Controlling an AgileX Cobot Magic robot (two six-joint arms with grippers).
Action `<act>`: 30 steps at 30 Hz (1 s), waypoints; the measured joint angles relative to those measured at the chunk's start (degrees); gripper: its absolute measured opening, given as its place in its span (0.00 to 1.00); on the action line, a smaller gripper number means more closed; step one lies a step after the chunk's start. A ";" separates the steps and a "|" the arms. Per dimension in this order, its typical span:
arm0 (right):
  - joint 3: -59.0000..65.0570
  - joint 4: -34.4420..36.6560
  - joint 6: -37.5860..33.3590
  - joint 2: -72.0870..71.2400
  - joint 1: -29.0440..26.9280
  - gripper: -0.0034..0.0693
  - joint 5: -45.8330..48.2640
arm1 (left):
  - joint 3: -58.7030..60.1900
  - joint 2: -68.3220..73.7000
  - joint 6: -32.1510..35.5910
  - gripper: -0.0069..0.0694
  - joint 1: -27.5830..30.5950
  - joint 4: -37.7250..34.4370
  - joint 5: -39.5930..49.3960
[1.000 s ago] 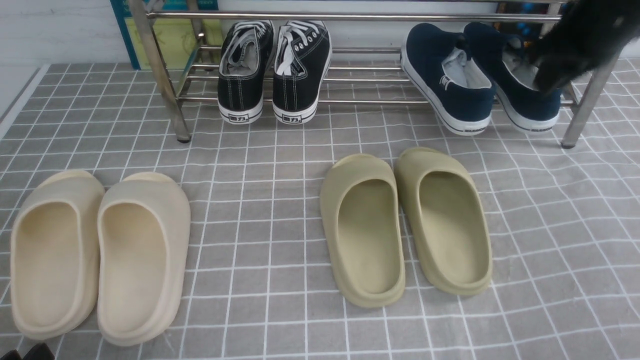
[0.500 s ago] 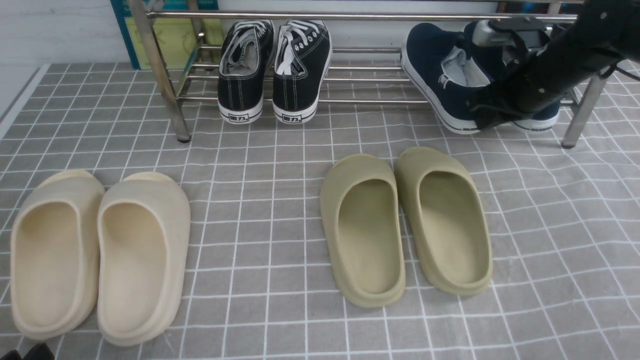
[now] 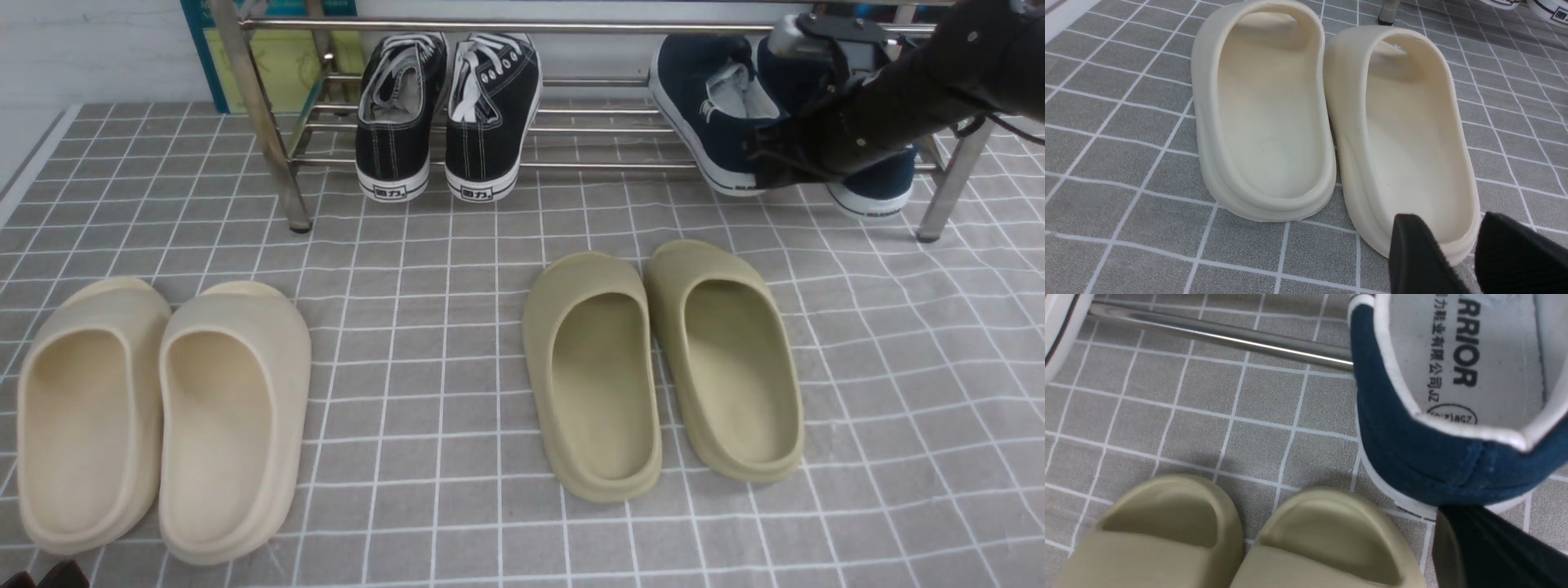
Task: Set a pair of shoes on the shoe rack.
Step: Use the right arm to put a shoe into the shoe rack
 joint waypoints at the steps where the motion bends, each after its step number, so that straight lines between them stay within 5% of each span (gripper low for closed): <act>1: -0.52 -0.13 -0.24 -0.38 0.00 0.05 0.90 | 0.00 0.00 0.00 0.40 0.00 0.00 0.00; 15: 0.08 -28.93 4.70 -14.87 0.00 0.05 20.62 | 0.00 0.00 0.00 0.40 0.00 0.00 0.00; 30: 6.96 -37.78 14.18 -6.05 -0.02 0.05 1.10 | 0.00 0.00 0.00 0.40 0.00 -0.04 0.00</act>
